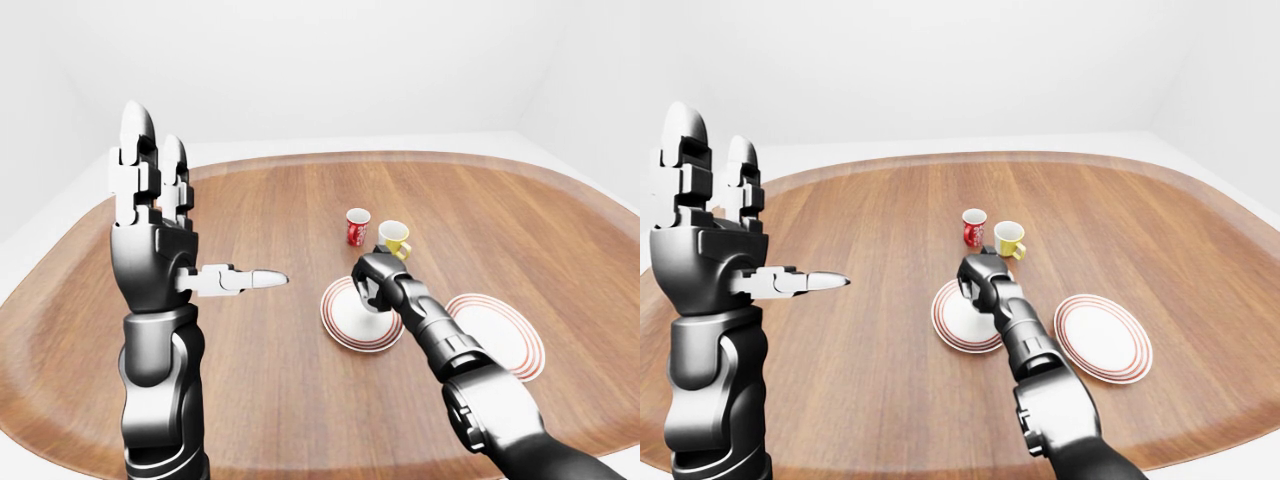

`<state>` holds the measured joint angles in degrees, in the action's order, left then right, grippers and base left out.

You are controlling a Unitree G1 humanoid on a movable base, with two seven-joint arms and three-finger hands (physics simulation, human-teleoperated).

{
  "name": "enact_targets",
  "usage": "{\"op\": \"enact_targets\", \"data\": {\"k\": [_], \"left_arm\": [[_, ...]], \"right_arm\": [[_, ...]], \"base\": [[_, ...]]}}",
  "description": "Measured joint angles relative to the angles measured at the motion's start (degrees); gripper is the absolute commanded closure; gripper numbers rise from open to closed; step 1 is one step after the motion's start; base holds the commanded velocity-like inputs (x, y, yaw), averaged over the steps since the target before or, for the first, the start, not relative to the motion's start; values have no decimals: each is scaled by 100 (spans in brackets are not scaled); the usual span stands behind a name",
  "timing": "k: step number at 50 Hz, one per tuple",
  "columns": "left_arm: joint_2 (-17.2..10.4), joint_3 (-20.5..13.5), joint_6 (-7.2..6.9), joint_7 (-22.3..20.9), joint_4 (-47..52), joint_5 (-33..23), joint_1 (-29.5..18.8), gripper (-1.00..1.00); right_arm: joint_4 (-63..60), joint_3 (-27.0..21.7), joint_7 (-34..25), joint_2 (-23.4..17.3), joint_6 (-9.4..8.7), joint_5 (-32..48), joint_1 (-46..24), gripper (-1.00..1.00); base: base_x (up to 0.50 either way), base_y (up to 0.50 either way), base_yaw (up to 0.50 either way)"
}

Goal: Put the white mug on the left plate.

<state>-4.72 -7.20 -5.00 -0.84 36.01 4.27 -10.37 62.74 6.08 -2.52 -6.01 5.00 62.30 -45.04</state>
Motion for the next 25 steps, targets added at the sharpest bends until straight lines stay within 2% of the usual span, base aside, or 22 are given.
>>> {"op": "enact_targets", "data": {"k": [25], "left_arm": [[15,18,0,-7,21,-12,26,-100]], "right_arm": [[-200,55,-326,34,0,283,-12,100]], "base": [[0,0,0]]}}
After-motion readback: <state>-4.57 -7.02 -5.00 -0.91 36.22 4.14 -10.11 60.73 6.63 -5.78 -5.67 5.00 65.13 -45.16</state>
